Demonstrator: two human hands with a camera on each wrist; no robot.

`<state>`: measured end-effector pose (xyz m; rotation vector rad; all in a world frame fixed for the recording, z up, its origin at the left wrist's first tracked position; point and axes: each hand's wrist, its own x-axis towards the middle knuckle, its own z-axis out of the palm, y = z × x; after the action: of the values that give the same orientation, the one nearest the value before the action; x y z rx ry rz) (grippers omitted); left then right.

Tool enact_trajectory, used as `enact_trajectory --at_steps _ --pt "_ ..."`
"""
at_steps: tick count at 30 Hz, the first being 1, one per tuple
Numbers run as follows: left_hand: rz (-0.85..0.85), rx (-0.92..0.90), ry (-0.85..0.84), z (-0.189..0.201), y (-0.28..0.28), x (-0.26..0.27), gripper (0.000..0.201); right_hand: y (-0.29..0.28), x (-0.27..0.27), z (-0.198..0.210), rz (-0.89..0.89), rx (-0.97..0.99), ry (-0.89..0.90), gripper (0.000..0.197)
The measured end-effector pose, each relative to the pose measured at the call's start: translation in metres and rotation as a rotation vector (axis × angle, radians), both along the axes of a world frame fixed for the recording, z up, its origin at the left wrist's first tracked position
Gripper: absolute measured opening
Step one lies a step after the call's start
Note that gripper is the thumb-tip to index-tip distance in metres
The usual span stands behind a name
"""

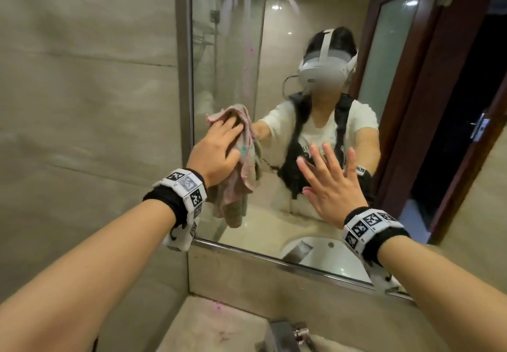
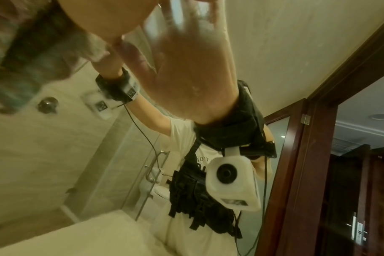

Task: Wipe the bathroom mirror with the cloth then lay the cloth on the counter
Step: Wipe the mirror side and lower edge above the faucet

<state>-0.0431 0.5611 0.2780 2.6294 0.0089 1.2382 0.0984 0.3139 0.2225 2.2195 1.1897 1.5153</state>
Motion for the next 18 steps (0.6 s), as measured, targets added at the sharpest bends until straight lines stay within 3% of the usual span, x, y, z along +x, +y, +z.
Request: enact_trajectory --at_steps 3,11,18 --pt "0.043 0.046 -0.003 0.005 0.005 -0.004 0.071 0.001 -0.001 0.000 -0.005 -0.005 0.007 0.064" --pt "0.426 0.311 -0.151 0.006 -0.010 0.025 0.051 0.000 0.002 -0.003 -0.001 -0.008 -0.026 0.066" --pt "0.427 0.357 -0.209 0.008 -0.004 0.025 0.045 0.001 0.004 -0.004 0.018 0.009 -0.044 0.067"
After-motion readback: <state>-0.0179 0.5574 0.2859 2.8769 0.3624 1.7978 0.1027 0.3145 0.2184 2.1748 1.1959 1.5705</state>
